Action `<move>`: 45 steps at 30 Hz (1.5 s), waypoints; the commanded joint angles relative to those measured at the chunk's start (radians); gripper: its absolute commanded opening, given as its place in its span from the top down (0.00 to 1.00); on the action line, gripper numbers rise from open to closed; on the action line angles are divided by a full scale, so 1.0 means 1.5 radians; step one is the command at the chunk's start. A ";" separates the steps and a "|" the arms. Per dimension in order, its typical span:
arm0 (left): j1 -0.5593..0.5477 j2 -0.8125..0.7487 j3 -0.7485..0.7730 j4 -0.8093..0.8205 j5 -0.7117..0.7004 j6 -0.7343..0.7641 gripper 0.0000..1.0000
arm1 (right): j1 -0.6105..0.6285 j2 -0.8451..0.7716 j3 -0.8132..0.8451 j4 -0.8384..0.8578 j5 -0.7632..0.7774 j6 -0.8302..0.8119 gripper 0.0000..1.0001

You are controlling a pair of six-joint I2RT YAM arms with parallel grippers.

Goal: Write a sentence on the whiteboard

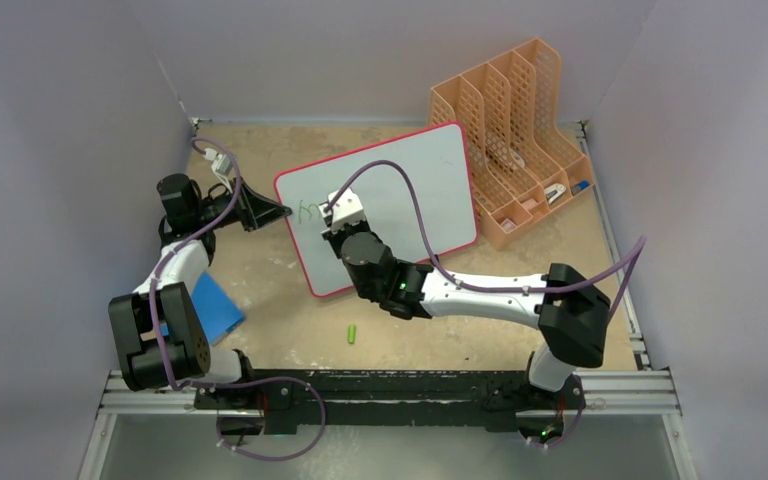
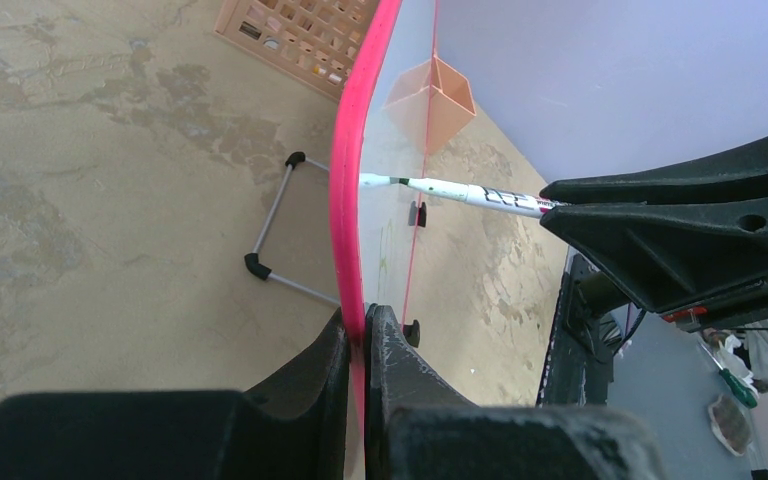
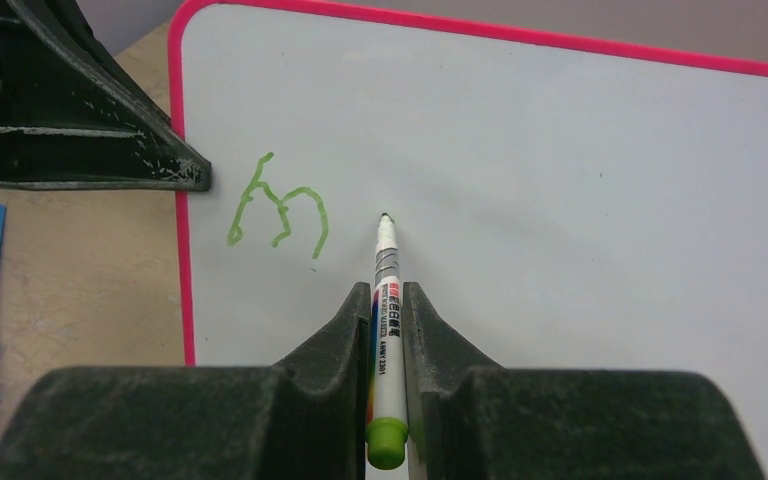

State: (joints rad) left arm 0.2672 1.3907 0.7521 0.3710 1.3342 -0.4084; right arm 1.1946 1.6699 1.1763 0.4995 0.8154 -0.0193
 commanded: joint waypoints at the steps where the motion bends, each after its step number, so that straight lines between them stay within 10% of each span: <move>1: -0.014 -0.014 0.005 0.005 0.020 0.020 1.00 | -0.004 0.009 0.030 0.037 -0.012 -0.004 1.00; 45: -0.014 -0.013 0.006 0.003 0.016 0.022 1.00 | -0.003 -0.037 -0.032 -0.049 -0.064 0.035 1.00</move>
State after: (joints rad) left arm 0.2668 1.3907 0.7521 0.3706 1.3304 -0.4080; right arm 1.1957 1.6474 1.1450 0.4534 0.7132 0.0151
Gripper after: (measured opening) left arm 0.031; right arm 0.147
